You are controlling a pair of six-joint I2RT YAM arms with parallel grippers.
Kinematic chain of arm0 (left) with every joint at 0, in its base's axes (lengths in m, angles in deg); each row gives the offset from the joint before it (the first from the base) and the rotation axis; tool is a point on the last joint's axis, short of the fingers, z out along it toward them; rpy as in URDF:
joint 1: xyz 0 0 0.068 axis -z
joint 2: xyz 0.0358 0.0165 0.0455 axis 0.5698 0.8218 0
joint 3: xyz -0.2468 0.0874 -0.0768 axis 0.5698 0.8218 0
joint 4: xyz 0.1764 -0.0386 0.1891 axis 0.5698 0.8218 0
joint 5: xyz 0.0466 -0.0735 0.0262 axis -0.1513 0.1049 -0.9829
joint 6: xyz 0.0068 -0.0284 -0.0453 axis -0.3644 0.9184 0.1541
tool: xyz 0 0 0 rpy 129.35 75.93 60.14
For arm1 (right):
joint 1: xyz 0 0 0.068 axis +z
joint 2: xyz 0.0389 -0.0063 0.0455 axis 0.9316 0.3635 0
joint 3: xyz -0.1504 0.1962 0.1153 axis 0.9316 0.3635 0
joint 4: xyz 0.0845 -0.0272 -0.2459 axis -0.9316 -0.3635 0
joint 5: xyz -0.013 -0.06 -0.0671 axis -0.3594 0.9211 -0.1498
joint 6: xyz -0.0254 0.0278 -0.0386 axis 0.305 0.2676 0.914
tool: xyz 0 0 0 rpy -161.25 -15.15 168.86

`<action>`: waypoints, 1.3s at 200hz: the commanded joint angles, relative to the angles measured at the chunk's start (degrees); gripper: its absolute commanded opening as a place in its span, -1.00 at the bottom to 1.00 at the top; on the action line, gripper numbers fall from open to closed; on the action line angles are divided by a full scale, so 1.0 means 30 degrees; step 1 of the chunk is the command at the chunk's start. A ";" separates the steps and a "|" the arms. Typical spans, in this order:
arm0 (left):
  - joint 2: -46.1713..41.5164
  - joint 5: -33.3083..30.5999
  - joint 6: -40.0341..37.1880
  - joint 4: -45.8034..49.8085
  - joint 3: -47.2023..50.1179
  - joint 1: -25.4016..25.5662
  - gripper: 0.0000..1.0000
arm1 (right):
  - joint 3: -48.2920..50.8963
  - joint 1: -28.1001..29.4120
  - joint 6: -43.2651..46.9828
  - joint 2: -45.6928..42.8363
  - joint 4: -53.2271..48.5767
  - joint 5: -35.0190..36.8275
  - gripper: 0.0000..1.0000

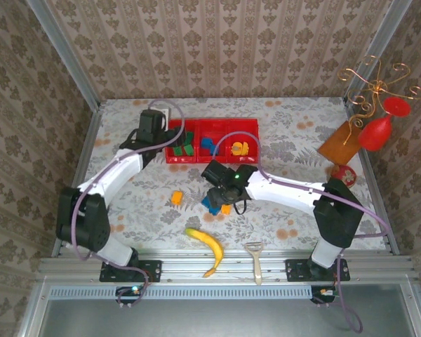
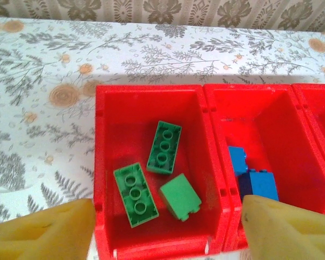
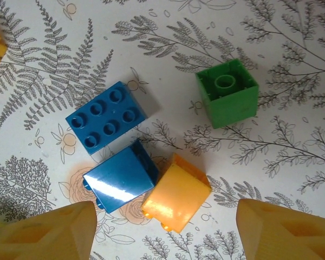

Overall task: Sort the legos into containers by color
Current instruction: Place the lego in the container, then pick up the lego from the bottom-center of the table.

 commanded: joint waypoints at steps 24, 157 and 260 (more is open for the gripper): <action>-0.3219 -0.1245 0.0603 0.0062 0.2843 -0.0380 0.68 | -0.0956 0.0354 0.0641 0.0969 -0.1044 -0.0473 0.37; -0.8724 -0.1873 0.1976 0.0325 0.7640 -0.2455 1.00 | -0.2544 0.0610 0.1699 0.3171 -0.1918 -0.1136 0.36; -0.9219 -0.2152 0.2444 0.0824 0.8116 -0.3336 1.00 | -0.3081 0.0654 0.2120 0.4031 -0.2300 -0.1180 0.37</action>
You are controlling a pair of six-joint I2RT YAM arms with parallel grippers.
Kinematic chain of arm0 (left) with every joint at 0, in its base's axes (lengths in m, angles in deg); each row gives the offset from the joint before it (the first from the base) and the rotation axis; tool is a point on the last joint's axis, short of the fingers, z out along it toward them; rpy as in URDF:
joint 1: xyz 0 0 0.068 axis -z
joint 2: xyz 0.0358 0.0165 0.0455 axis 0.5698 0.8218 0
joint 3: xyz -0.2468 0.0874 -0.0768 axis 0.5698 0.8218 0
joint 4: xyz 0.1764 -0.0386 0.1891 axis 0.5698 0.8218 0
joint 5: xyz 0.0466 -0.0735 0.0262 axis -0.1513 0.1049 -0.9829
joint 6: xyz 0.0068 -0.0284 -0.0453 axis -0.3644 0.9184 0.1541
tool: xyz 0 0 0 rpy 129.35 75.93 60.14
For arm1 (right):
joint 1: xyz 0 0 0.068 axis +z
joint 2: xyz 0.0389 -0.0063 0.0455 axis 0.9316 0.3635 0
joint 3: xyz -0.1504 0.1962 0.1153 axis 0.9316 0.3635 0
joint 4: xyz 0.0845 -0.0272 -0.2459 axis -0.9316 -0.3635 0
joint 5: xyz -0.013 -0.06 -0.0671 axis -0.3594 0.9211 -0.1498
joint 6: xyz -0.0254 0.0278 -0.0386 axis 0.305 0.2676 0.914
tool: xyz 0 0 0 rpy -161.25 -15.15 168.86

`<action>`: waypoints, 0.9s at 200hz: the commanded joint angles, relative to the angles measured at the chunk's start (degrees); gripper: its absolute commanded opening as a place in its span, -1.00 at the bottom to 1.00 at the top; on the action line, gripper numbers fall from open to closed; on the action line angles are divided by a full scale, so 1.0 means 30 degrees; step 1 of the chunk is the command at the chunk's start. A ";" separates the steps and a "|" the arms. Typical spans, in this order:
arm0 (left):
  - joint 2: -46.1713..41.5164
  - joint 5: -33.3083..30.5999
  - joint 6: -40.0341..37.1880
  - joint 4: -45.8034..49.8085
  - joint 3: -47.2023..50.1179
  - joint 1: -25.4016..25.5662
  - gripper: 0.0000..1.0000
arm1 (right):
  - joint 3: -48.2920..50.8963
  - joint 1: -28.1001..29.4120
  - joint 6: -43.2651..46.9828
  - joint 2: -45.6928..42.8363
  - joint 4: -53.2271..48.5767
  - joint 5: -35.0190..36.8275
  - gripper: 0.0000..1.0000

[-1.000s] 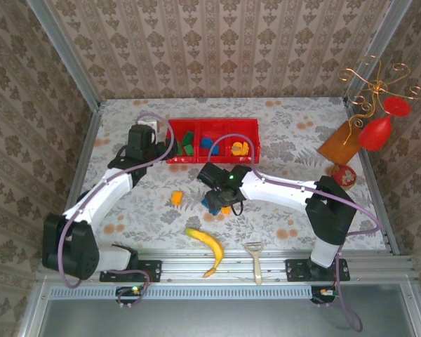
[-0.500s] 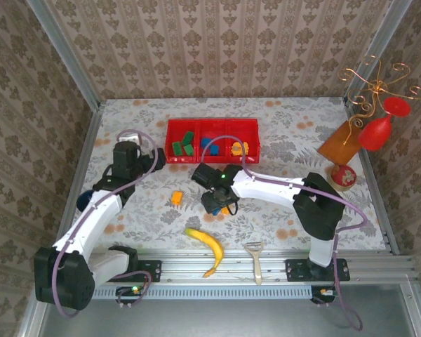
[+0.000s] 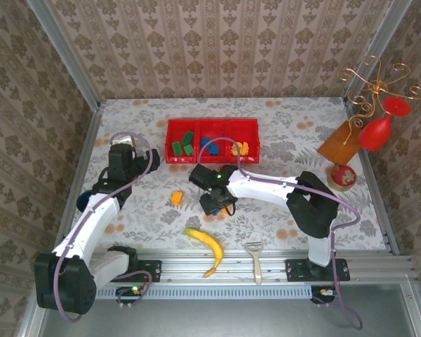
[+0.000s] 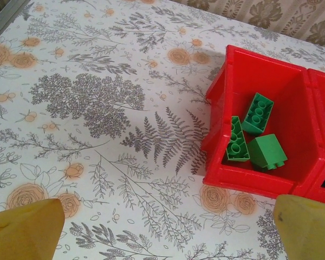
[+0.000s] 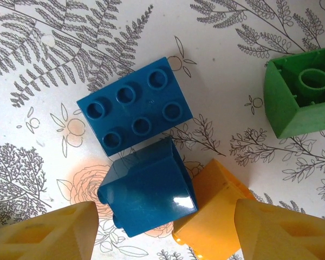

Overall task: Sort the legos into containers by color
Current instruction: Pick up the lego from the bottom-center of the table.

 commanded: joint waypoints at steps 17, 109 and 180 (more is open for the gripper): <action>-0.0513 -0.0274 0.0476 0.0436 0.0401 -0.0312 1.00 | -0.0619 0.0122 0.0539 0.0477 -0.0894 -0.0160 0.37; -0.0933 -0.0050 0.0667 0.0496 0.0679 -0.0835 1.00 | -0.0999 0.0115 0.1006 0.0988 -0.1101 0.0420 0.40; -0.0934 0.0072 0.0906 0.0468 0.0745 -0.1043 1.00 | -0.1786 0.0290 0.1906 0.1338 -0.1553 0.0067 0.33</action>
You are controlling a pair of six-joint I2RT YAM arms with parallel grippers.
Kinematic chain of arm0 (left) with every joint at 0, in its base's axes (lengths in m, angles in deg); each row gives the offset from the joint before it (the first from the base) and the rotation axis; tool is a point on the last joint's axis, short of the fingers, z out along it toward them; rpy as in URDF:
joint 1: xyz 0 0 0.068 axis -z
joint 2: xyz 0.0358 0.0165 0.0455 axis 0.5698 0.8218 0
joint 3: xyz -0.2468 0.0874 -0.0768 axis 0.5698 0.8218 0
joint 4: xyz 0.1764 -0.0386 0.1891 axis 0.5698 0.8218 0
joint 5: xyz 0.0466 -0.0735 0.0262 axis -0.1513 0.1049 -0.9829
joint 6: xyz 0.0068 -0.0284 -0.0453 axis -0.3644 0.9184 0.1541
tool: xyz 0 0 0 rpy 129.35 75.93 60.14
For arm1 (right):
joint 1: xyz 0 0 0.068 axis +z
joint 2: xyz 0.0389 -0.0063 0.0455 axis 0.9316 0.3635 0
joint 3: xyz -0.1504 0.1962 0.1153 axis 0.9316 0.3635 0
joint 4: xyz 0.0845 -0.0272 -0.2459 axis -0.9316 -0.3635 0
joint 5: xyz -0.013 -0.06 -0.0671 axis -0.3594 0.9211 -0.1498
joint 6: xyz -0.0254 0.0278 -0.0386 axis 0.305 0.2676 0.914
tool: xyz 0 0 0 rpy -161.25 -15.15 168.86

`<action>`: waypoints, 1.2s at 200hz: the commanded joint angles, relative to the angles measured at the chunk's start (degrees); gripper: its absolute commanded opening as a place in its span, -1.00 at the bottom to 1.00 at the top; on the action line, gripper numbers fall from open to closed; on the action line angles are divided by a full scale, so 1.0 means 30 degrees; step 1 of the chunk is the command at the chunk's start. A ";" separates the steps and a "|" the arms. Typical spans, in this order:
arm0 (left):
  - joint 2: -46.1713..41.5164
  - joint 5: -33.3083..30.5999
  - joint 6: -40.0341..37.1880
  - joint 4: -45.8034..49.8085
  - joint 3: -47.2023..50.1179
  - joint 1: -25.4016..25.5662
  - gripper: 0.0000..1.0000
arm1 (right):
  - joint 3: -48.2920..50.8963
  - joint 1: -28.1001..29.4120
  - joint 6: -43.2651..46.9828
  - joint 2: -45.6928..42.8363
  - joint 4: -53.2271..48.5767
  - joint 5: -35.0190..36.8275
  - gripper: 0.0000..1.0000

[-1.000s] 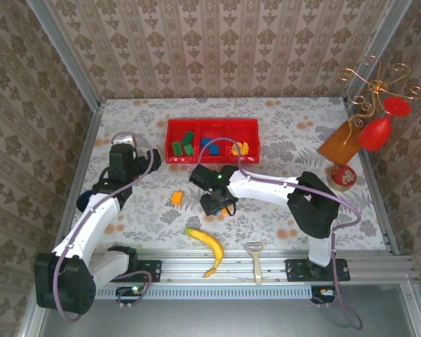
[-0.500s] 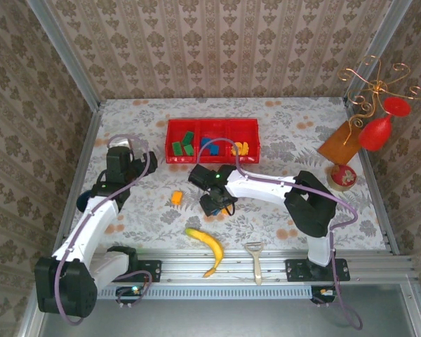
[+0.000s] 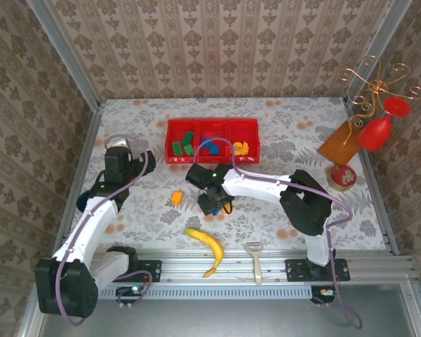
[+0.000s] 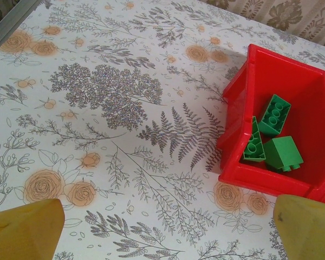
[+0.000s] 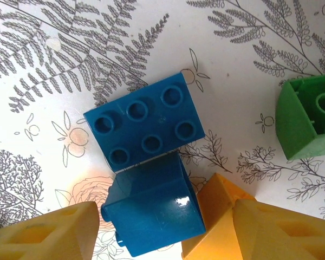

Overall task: Sort the legos into containers by color
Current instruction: Pick up the lego from the bottom-center of the table.

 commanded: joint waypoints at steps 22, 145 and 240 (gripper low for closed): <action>-0.0320 0.0118 0.0540 0.0050 0.0272 -0.0251 1.00 | -0.1023 0.0499 0.0955 0.0402 -0.1303 0.0031 0.32; -0.0302 0.0487 0.0640 0.0051 0.0243 -0.0540 1.00 | -0.1687 0.0606 0.1310 0.2056 -0.2265 0.0512 0.31; -0.0108 0.0721 0.0745 -0.0036 0.0213 -0.0690 1.00 | -0.1826 0.0620 0.1343 0.2169 -0.3036 0.1819 0.33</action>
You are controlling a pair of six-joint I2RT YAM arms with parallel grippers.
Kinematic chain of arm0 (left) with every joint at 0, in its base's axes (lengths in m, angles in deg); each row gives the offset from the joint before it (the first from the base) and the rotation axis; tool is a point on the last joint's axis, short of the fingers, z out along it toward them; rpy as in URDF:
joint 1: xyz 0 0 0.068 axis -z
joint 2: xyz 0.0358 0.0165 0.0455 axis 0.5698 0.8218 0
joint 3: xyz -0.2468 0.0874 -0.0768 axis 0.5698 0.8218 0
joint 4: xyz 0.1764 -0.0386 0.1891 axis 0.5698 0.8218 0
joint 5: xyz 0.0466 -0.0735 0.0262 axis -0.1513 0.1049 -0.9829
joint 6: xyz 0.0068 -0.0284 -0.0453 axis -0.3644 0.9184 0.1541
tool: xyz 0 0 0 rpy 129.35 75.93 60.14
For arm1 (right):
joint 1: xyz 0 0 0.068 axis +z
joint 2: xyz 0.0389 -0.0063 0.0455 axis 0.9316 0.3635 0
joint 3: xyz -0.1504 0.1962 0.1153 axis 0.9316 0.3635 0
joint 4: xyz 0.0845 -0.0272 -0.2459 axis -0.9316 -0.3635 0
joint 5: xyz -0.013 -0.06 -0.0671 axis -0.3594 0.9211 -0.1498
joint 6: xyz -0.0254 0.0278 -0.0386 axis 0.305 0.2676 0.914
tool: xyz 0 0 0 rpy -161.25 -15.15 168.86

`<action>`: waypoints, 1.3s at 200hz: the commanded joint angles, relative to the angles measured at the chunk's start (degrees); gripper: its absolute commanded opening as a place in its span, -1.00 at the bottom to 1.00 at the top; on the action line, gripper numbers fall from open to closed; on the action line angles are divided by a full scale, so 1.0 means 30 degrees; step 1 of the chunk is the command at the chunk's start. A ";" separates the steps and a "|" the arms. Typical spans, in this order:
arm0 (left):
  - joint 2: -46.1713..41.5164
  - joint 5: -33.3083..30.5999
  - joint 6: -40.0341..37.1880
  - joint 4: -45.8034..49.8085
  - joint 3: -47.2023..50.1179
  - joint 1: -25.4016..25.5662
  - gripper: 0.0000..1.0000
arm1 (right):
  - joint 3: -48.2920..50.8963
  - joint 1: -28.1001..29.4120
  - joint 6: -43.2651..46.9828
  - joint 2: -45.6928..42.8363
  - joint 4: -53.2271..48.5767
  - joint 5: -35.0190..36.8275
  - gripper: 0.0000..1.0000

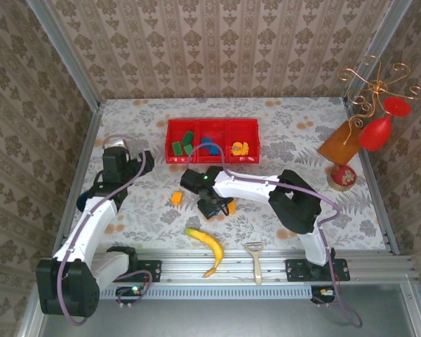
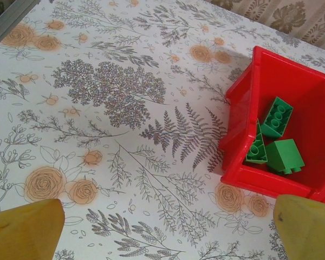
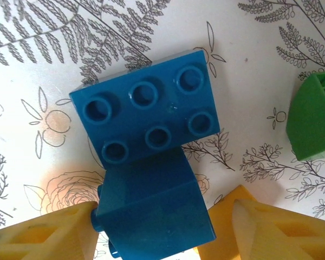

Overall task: Sort the legos into containers by color
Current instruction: Pick up the lego from the bottom-center of the table.

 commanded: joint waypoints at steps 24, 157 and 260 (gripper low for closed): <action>-0.0116 0.0258 0.0509 -0.0070 0.0140 -0.0159 1.00 | -0.0391 0.0074 0.0281 0.0323 -0.0902 0.0689 0.34; -0.0194 0.0361 0.0581 -0.0059 0.0192 -0.0352 1.00 | -0.0314 0.0059 0.0672 0.0327 -0.0081 -0.0507 -0.05; -0.0245 0.0380 0.0552 -0.0121 0.0221 -0.0495 1.00 | -0.0534 -0.0387 0.0325 -0.1286 -0.0073 0.1461 -0.32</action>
